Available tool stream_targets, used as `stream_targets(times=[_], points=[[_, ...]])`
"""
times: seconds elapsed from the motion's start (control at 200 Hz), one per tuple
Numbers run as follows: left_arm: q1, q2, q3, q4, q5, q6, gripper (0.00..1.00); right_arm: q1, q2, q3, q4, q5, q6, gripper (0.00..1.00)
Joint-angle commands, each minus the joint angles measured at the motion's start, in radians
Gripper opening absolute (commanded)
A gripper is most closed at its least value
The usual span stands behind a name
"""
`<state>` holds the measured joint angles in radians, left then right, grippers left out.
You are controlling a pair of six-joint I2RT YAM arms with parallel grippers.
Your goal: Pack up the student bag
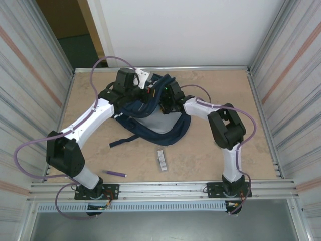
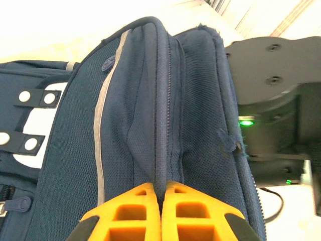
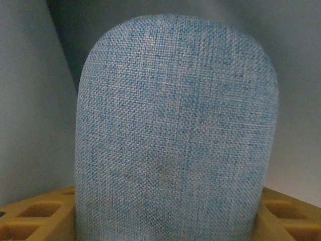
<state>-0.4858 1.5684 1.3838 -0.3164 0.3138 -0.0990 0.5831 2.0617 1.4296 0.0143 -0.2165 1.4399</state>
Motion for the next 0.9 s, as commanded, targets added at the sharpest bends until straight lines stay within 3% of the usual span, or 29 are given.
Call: stream_targets(times=[0.0,0.21,0.331,0.381,0.551,0.591,0.666,0.757,0.897], points=[[-0.007,-0.072,0.06,0.102,0.043,0.06,0.0,-0.002,0.09,0.078,0.097,-0.049,0.073,0.43],[-0.025,-0.056,0.083,0.109,0.068,0.124,0.0,0.023,0.186,0.137,0.194,-0.061,0.075,0.5],[-0.028,-0.058,0.073,0.121,0.042,0.156,0.0,0.016,0.172,0.118,0.196,-0.093,0.018,0.67],[-0.028,-0.06,0.076,0.112,0.028,0.165,0.0,0.006,0.152,0.088,0.205,-0.106,-0.005,0.69],[-0.027,-0.071,0.069,0.119,-0.007,0.187,0.0,-0.03,0.129,0.032,0.308,-0.276,-0.054,0.75],[-0.025,-0.071,0.066,0.125,-0.014,0.183,0.0,-0.035,0.119,0.021,0.313,-0.297,-0.077,0.73],[-0.024,-0.067,0.075,0.116,-0.007,0.18,0.0,-0.043,0.096,-0.017,0.329,-0.295,-0.101,0.6],[-0.024,-0.058,0.079,0.113,0.003,0.185,0.0,-0.048,0.106,-0.016,0.356,-0.336,-0.107,0.57],[-0.025,-0.045,0.093,0.105,0.013,0.175,0.0,-0.027,0.157,0.008,0.373,-0.333,-0.087,0.45]])
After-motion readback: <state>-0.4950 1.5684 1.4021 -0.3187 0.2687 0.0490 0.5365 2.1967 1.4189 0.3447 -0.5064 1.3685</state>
